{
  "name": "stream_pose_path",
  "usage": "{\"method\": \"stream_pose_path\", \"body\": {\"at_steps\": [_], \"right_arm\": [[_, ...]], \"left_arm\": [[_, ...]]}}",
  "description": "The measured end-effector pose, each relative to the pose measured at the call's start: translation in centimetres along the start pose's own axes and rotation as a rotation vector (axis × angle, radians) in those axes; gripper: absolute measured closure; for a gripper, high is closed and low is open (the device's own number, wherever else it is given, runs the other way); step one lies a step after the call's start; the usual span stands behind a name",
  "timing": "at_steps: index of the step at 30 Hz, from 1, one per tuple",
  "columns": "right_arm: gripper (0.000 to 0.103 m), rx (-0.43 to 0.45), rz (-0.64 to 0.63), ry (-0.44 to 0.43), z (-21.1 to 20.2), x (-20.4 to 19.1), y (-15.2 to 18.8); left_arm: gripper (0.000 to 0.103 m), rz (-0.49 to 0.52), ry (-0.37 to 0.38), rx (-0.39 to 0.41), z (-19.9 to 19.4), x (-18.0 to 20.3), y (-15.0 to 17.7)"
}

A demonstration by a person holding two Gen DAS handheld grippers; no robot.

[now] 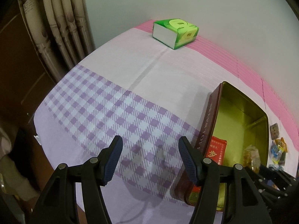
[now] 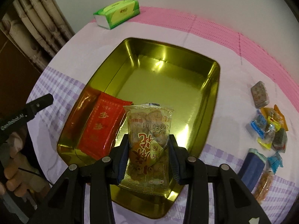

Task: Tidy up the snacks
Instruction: 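Carry the crispy-cake bag with the right gripper over the tin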

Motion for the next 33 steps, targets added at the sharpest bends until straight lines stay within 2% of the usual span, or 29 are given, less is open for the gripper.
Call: {"method": "stream_pose_path", "body": {"at_steps": [16, 33], "right_arm": [[0.066, -0.079, -0.037, 0.065, 3.1, -0.8, 0.9], [0.066, -0.09, -0.05, 0.234, 3.2, -1.3, 0.8]], "left_arm": [[0.039, 0.01, 0.014, -0.019, 0.6, 0.2, 0.2], [0.039, 0.019, -0.008, -0.022, 0.8, 0.2, 0.4]]}}
Point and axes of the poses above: each gripper's, at about its wrist camera, not at the fingertips, and z roughly the way its jaws point, x to its right, y to its underside, the point moved 6 cm from there along z, roughly the way its jaws point, and after that the axes turned 9 degrees about -z, right-handed, at the moved point
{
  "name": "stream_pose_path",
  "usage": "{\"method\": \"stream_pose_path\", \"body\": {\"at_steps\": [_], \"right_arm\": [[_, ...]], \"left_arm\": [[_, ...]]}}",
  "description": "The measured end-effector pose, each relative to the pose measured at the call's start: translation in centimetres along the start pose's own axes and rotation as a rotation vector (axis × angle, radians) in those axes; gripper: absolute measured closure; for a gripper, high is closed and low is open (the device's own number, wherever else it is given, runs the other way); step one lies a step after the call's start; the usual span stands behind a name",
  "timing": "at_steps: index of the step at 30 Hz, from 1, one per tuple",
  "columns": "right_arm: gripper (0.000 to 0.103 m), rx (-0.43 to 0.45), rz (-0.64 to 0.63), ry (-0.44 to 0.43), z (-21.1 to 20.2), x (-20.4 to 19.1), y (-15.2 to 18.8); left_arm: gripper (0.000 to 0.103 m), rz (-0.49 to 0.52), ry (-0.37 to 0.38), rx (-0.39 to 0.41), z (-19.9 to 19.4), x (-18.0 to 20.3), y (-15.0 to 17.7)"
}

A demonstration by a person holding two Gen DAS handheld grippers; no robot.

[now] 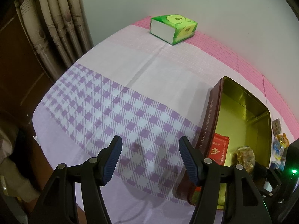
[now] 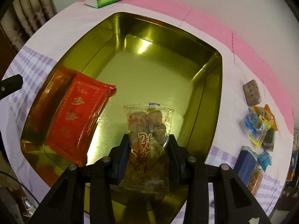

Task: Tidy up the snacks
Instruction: 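Carry the crispy-cake bag with the right gripper over the tin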

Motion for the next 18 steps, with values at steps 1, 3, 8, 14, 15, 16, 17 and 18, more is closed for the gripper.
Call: {"method": "stream_pose_path", "body": {"at_steps": [1, 3, 8, 14, 15, 16, 17, 18], "right_arm": [[0.066, -0.002, 0.001, 0.01, 0.01, 0.01, 0.02], [0.066, -0.003, 0.001, 0.027, -0.13, 0.05, 0.08], [0.067, -0.006, 0.009, 0.033, -0.26, 0.0, -0.08], [0.065, -0.003, 0.006, 0.024, -0.25, 0.27, -0.39], [0.065, -0.002, 0.006, 0.021, -0.23, 0.55, -0.35], [0.063, 0.0, 0.005, 0.016, -0.25, 0.52, -0.4], [0.061, 0.001, 0.0, 0.013, -0.27, 0.58, -0.34], [0.06, 0.002, -0.004, 0.013, -0.26, 0.52, -0.43]], "left_arm": [[0.039, 0.001, 0.0, 0.0, 0.02, -0.01, 0.01], [0.039, 0.001, -0.001, 0.001, 0.01, 0.0, 0.02], [0.039, 0.01, -0.001, 0.003, 0.04, 0.18, 0.07], [0.039, 0.019, 0.004, 0.007, -0.02, 0.42, 0.13], [0.039, 0.02, 0.004, 0.006, 0.0, 0.47, 0.1], [0.039, 0.019, 0.005, 0.006, -0.01, 0.47, 0.1], [0.039, 0.018, 0.006, 0.006, -0.01, 0.47, 0.08], [0.039, 0.017, 0.007, 0.007, -0.06, 0.48, 0.09]]}}
Point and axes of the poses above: each gripper's, at about its wrist camera, not at the fingertips, and z roughly the way its jaws point, x to its right, y to its underside, the point moved 6 cm from there along z, roughly the way its jaws point, and after that the axes turned 9 degrees about -z, right-handed, at the moved point
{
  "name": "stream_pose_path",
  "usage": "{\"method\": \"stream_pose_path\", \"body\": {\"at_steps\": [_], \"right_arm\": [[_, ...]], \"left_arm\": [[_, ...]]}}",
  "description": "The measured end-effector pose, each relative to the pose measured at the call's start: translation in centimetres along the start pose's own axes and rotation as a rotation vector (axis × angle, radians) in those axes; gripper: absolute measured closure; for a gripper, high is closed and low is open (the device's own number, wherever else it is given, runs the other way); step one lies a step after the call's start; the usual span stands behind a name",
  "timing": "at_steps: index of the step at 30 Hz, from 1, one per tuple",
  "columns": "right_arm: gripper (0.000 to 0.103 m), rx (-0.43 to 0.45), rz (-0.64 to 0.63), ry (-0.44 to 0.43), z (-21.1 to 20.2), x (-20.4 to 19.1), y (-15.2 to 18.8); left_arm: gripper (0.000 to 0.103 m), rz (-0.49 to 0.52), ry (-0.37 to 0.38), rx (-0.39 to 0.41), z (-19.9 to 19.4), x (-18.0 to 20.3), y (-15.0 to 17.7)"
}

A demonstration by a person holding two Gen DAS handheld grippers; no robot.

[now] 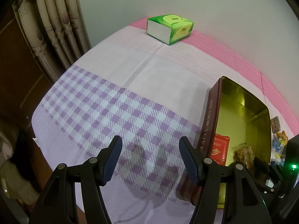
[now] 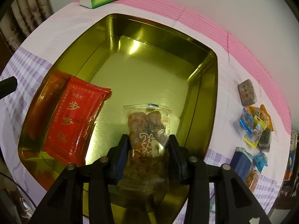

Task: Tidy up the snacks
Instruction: 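Carry the crispy-cake bag with the right gripper over the tin, then open the right gripper to release the bag into the tin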

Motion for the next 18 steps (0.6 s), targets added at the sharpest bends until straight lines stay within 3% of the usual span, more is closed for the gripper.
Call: {"method": "stream_pose_path", "body": {"at_steps": [5, 13, 18], "right_arm": [[0.045, 0.02, 0.0, -0.034, -0.3, 0.0, 0.2], [0.044, 0.142, 0.086, -0.148, -4.3, 1.8, 0.3], [0.043, 0.176, 0.158, -0.132, -6.4, 5.9, 2.0]], "left_arm": [[0.039, 0.004, 0.001, 0.006, -0.2, 0.1, 0.0], [0.039, 0.019, -0.006, 0.016, -0.4, 0.4, 0.1], [0.039, 0.035, -0.015, 0.024, -0.5, 0.8, 0.2]]}}
Point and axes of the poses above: each gripper's, at about its wrist camera, not at the fingertips, and z roughly the way its jaws point, x to its right, y to its underside, the point moved 6 cm from there along z, roughly the way its jaws point, and after that the axes turned 9 degrees about -z, right-handed, at the moved point
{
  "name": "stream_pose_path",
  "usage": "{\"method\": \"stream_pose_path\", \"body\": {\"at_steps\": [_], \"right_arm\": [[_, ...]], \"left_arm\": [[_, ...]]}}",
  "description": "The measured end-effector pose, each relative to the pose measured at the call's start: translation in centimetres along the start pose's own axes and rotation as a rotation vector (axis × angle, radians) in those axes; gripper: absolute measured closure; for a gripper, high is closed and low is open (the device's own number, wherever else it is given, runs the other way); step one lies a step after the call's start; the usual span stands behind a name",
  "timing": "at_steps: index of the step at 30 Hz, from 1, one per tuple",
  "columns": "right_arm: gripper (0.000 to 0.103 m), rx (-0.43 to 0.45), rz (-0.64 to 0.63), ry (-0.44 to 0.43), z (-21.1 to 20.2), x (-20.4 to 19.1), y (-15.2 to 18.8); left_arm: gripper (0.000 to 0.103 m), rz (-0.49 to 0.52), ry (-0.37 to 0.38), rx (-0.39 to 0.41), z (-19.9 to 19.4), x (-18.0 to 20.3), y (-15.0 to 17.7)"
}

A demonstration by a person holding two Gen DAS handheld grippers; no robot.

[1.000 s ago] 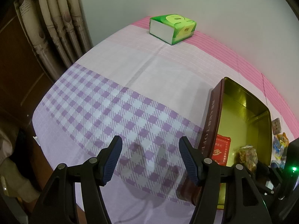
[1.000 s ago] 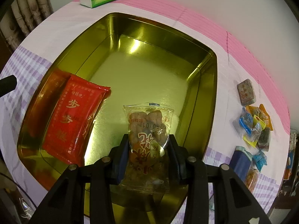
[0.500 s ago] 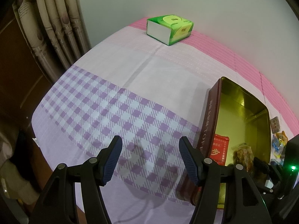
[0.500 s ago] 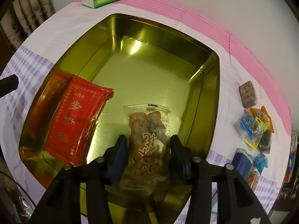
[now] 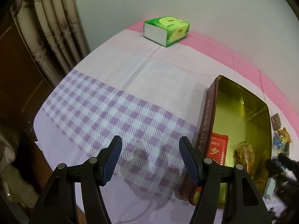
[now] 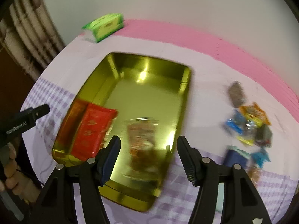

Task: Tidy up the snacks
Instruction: 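Open the right gripper to release the bag into the tin, then grasp a second crispy-cake bag with the right gripper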

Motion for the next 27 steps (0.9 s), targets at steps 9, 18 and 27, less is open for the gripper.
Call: {"method": "stream_pose_path", "body": {"at_steps": [9, 18, 27], "right_arm": [[0.043, -0.044, 0.186, 0.128, -2.1, 11.8, 5.7], [0.042, -0.141, 0.317, 0.151, -0.4, 18.1, 11.9], [0.043, -0.146, 0.34, 0.102, 1.3, 17.5, 13.2]], "left_arm": [[0.039, 0.048, 0.005, 0.002, -0.6, 1.6, 0.7], [0.038, 0.143, 0.002, 0.034, -1.7, 4.4, 1.8], [0.038, 0.215, 0.037, 0.02, -3.1, 7.6, 3.4]]}}
Point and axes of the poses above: each gripper's, at about its wrist camera, not at the fingertips, and z roughly the way its jaws point, x to its right, y to its underside, the point moved 6 cm from there along z, roughly the way its jaws point, and after that the axes turned 9 degrees about -z, right-handed, at the moved point
